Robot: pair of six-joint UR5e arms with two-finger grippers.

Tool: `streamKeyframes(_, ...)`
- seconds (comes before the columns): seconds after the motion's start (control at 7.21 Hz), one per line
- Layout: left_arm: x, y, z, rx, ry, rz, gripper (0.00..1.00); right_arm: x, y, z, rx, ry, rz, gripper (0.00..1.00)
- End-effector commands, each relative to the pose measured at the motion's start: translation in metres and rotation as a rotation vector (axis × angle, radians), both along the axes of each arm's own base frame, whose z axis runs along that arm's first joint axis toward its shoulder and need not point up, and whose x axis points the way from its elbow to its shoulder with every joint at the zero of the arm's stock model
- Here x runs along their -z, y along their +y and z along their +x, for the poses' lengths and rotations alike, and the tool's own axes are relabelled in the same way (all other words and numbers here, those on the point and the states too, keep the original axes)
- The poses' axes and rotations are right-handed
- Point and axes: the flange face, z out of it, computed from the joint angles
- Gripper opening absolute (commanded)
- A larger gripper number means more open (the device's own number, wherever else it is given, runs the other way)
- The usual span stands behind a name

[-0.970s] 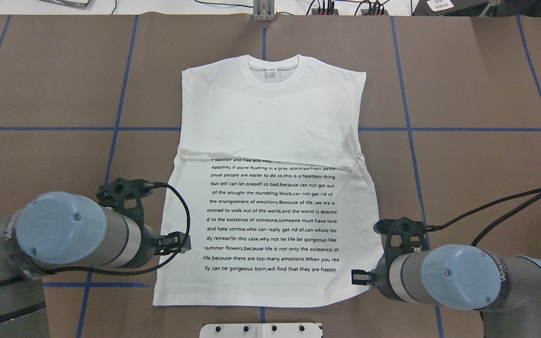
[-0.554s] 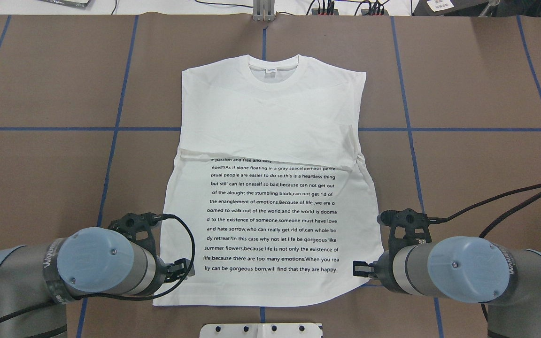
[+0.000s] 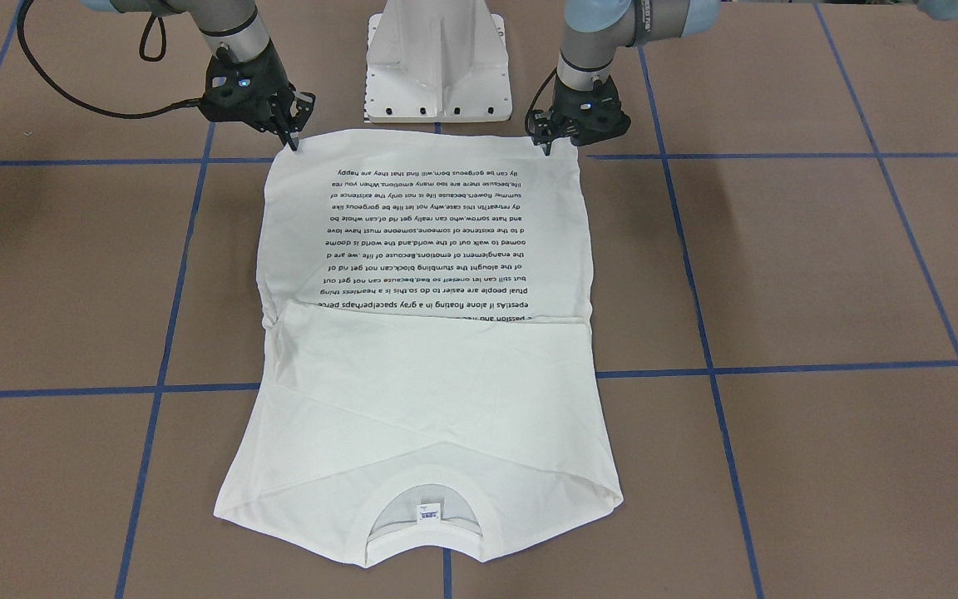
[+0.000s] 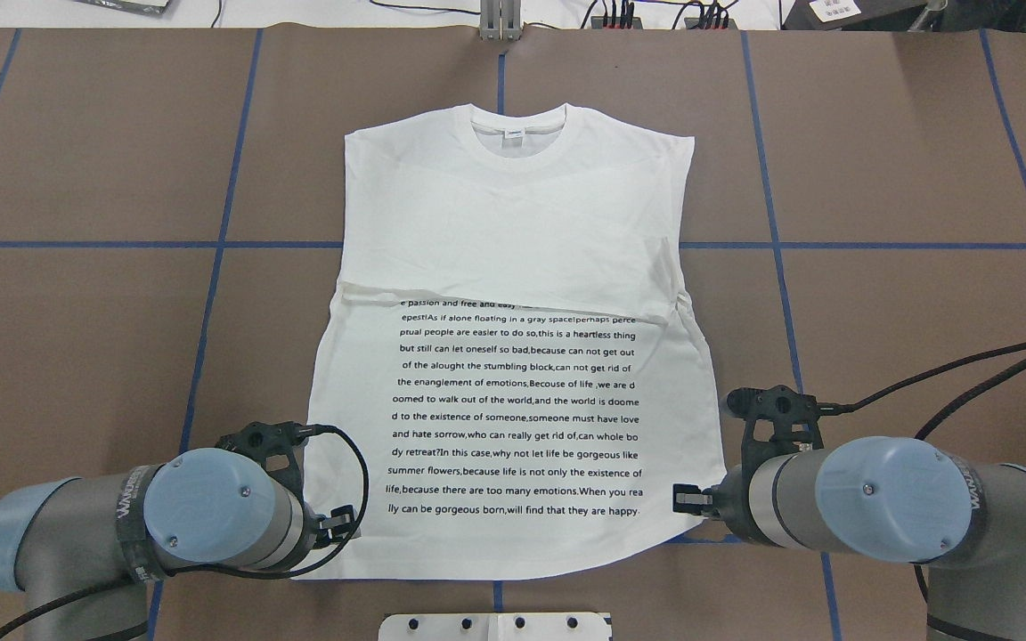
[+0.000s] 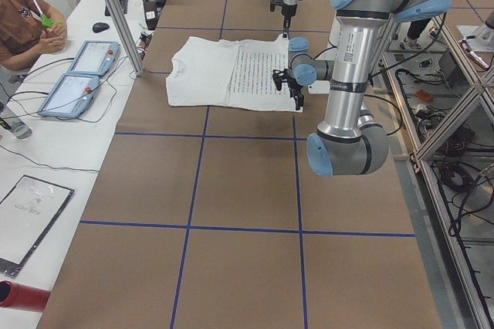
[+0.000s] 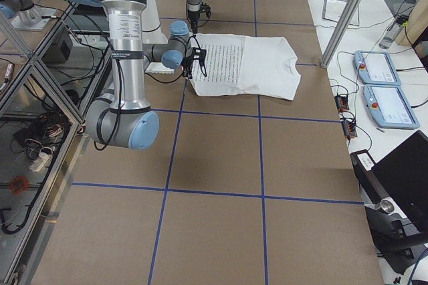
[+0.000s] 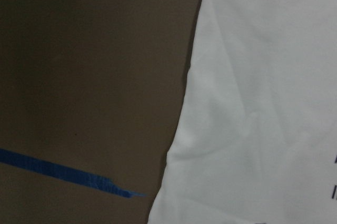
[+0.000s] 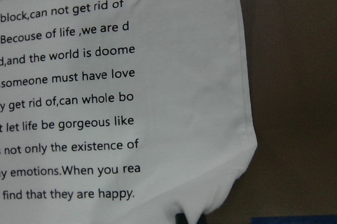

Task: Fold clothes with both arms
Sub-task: 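Grasp the bottom hem corners with both grippers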

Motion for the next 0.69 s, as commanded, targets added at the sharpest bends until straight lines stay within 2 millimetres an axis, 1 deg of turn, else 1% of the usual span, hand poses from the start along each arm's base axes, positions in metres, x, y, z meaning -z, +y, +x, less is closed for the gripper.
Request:
streamKeyframes(0.0, -0.005, 0.001, 0.0, 0.0, -0.009, -0.003, 0.75, 0.0, -0.003, 0.003, -0.006, 0.0, -0.003, 0.0)
streamKeyframes(0.28, -0.007, 0.001, 0.001, -0.001, -0.013, -0.006, 0.73, 0.001, -0.007, 0.006, -0.009, -0.003, -0.01, 0.0)
streamKeyframes(0.55, -0.007, 0.001, 0.002, -0.002, -0.012, -0.005, 0.69, 0.0, -0.014, 0.011, -0.015, -0.005, -0.022, 0.0)
